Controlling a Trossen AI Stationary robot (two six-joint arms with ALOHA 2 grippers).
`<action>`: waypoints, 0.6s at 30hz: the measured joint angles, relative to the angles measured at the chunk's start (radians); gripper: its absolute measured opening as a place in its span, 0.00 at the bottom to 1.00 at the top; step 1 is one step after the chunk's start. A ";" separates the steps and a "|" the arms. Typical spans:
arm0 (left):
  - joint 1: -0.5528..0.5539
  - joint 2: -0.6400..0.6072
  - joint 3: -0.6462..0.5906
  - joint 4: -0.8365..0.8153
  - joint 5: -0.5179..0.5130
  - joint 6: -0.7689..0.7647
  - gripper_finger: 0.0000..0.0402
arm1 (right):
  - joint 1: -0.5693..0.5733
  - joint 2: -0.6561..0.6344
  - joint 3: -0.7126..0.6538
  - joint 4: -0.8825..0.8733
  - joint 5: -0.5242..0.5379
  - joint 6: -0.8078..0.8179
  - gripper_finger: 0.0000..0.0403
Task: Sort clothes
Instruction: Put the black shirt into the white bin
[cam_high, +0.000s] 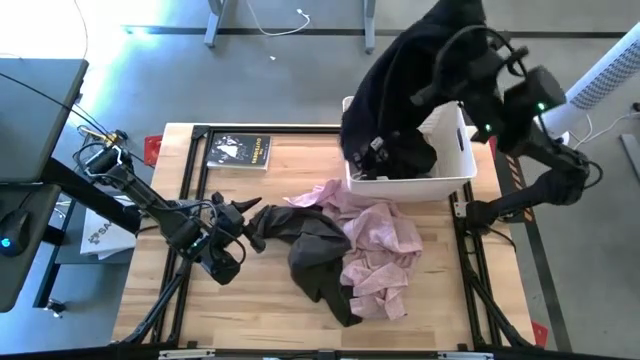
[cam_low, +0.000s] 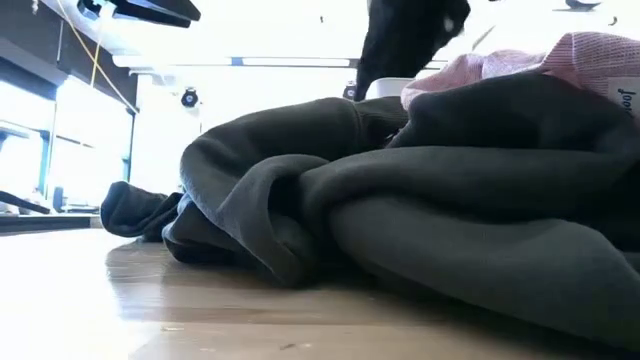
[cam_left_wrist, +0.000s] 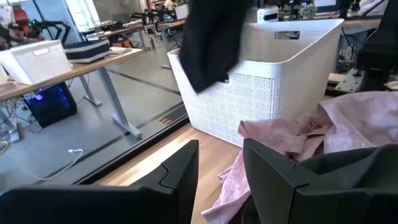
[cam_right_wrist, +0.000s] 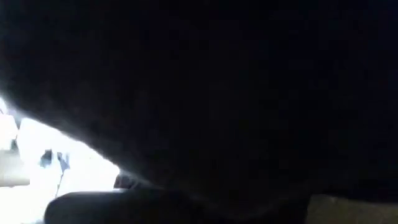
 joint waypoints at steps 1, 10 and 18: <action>0.003 0.004 0.000 0.013 0.002 0.020 0.31 | -0.023 0.001 0.015 -0.083 0.013 0.031 0.05; 0.004 0.018 0.000 0.057 0.009 0.081 0.31 | -0.157 0.002 0.153 -0.834 0.179 0.401 0.05; 0.024 0.018 0.000 0.057 0.015 0.081 0.31 | -0.109 -0.019 0.329 -0.642 0.517 0.087 0.05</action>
